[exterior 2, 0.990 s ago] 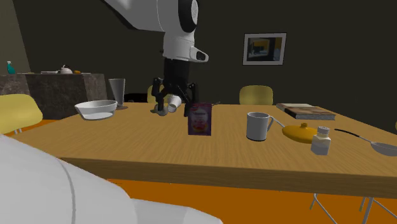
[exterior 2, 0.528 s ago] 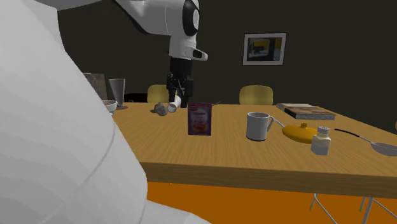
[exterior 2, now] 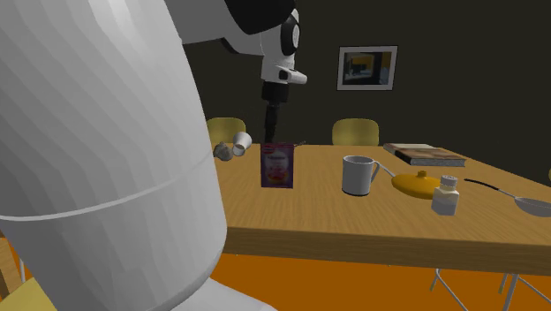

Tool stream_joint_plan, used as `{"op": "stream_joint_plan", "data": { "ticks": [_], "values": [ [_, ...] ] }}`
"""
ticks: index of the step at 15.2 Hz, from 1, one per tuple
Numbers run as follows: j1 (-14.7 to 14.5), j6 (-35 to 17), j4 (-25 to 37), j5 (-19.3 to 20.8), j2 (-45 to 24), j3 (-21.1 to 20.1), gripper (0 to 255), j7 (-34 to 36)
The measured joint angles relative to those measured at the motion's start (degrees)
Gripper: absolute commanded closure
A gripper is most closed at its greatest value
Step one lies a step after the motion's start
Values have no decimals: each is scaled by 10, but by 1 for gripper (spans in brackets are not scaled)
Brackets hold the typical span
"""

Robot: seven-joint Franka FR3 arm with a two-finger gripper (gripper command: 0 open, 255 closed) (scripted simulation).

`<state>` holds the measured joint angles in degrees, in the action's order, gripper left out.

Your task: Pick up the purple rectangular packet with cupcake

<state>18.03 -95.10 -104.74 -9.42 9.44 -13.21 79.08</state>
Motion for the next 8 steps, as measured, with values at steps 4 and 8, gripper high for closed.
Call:
{"op": "stream_joint_plan", "data": {
  "ticks": [4,8],
  "values": [
    [4,-23,-18,1,-4,0,0,29],
    [5,-51,-47,0,-4,0,0,27]
  ]
}}
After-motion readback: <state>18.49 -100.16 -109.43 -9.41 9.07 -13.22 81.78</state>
